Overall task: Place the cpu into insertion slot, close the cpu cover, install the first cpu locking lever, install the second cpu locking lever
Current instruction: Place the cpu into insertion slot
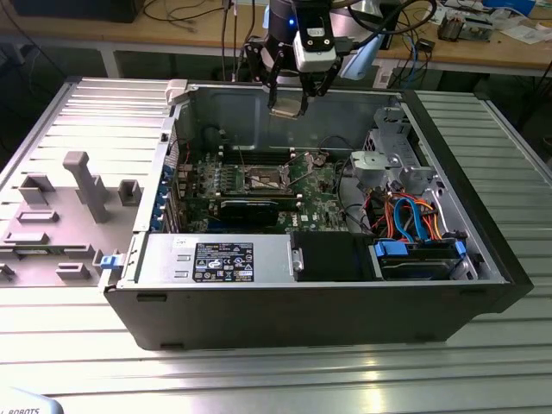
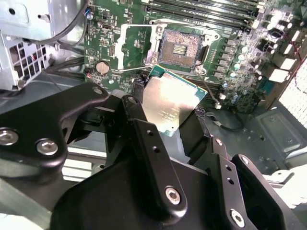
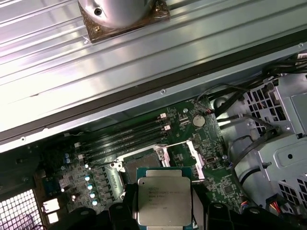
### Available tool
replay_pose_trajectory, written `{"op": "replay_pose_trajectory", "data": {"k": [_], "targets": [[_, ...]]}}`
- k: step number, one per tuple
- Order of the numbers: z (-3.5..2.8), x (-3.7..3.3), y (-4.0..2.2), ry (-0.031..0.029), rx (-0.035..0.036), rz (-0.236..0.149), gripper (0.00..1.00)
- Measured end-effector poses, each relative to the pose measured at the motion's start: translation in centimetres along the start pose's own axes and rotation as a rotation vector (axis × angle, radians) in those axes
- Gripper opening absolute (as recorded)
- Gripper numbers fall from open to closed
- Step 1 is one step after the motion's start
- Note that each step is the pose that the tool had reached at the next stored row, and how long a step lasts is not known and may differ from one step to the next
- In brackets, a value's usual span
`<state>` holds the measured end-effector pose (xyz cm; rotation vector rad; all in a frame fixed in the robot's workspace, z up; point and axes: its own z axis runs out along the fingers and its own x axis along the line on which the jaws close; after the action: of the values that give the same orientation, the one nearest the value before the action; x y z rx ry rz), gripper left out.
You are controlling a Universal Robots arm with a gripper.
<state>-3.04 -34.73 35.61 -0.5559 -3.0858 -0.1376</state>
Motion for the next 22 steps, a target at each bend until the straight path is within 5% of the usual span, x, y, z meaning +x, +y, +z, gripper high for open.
{"op": "replay_pose_trajectory", "data": {"k": [7,22], "targets": [[0.04,0.00,0.00,-0.0069,-0.0014,0.081,0.54],[0.04,0.00,0.00,-0.0073,-0.0016,0.086,0.54]]}}
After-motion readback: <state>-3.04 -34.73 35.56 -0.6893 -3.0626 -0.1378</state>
